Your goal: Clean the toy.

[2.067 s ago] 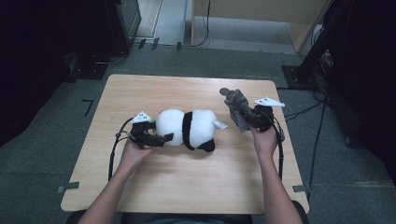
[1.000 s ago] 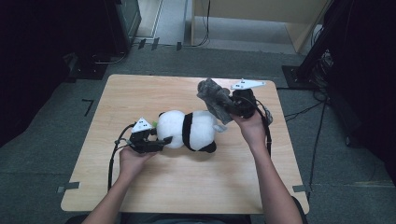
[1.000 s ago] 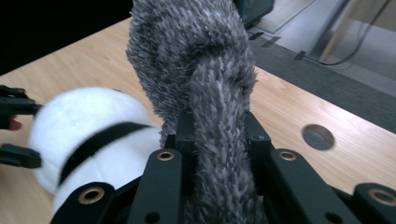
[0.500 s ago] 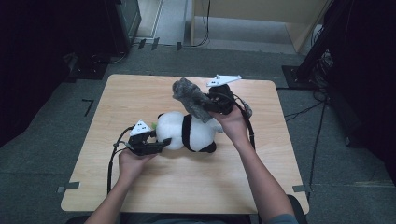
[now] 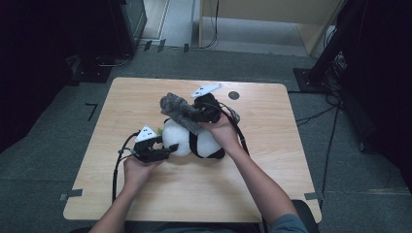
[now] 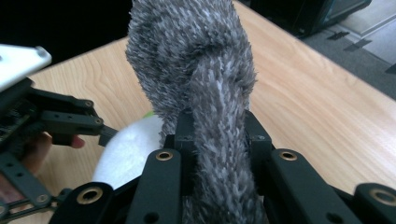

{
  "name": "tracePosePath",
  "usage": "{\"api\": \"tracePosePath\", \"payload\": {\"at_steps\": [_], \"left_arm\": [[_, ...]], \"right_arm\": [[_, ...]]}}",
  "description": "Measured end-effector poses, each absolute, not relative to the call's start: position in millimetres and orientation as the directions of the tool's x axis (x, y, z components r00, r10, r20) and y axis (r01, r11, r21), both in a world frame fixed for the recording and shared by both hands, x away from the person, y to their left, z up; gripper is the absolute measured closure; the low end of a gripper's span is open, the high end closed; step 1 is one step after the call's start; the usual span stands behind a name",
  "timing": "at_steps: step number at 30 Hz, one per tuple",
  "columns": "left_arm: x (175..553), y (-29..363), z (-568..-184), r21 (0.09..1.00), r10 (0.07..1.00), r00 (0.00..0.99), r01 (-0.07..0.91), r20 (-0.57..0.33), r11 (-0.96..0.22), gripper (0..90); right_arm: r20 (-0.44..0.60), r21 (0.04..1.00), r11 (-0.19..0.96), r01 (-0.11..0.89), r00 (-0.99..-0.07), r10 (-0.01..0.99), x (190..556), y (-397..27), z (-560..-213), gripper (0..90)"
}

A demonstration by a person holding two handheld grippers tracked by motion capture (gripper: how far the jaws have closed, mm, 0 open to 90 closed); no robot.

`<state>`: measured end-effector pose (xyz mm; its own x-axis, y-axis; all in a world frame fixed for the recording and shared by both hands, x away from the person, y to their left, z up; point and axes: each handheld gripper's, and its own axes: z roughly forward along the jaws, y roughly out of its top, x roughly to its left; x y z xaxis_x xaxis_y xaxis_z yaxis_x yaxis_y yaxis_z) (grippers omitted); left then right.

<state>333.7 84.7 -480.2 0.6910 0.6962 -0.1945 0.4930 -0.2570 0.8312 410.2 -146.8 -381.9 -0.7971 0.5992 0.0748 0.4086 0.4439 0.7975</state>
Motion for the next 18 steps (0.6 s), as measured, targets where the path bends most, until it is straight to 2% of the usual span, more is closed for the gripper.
{"api": "tracePosePath", "payload": {"at_steps": [5,18], "left_arm": [[334,85,-481,0.827,0.699,0.688,0.499,-0.196,-0.259,36.0],[334,84,-482,0.830,0.704,0.677,0.506,-0.213,-0.235,35.9]], "right_arm": [[0.055,0.772,0.478,0.419,-0.793,0.606,417,-141,-393,74.1],[0.053,0.729,0.487,0.481,-0.749,0.661,437,-163,-405,73.3]]}}
